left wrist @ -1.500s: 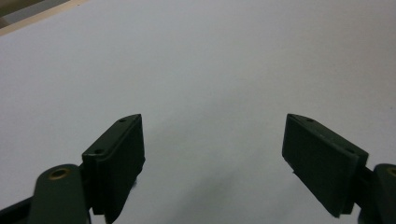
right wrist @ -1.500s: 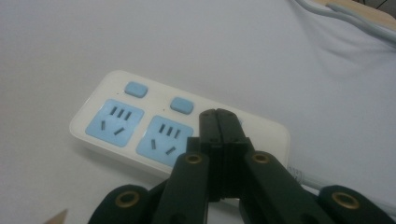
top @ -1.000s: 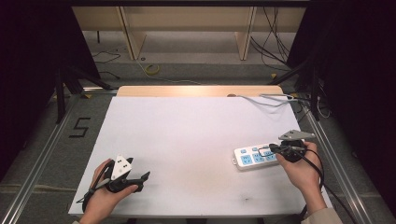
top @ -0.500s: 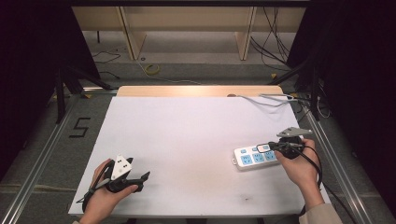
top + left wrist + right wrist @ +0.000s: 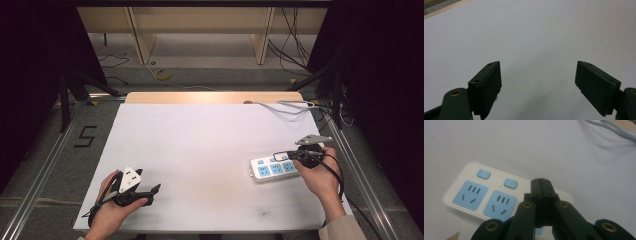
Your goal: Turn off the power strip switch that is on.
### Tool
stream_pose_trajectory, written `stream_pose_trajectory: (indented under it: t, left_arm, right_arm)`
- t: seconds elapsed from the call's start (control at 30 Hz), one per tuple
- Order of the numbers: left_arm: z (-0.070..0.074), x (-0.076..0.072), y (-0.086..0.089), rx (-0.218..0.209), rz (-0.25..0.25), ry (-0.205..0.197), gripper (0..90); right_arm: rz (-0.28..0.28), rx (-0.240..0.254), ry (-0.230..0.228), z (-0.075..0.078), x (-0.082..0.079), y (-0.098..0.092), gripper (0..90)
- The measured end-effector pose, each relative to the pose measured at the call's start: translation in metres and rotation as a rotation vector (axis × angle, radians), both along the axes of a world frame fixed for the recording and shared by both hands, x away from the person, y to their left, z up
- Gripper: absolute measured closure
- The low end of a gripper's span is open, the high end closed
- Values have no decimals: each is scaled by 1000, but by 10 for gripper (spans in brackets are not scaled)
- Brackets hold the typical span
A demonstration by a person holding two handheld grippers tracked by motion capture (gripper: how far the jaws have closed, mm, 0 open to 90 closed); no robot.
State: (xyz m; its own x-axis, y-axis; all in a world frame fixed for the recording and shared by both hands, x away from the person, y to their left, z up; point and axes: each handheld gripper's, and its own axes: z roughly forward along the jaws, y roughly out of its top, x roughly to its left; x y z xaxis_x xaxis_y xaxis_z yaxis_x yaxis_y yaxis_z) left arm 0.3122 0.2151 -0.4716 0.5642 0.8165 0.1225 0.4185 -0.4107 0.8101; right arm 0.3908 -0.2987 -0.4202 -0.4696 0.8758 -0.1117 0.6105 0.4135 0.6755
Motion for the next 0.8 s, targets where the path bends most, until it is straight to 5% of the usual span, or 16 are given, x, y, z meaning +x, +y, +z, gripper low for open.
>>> stream_pose_trajectory:
  t: [0.8]
  left_arm:
    - [0,0,0,-3,0,0,210]
  right_arm:
    - [-13,-16,31,-6,9,0,900]
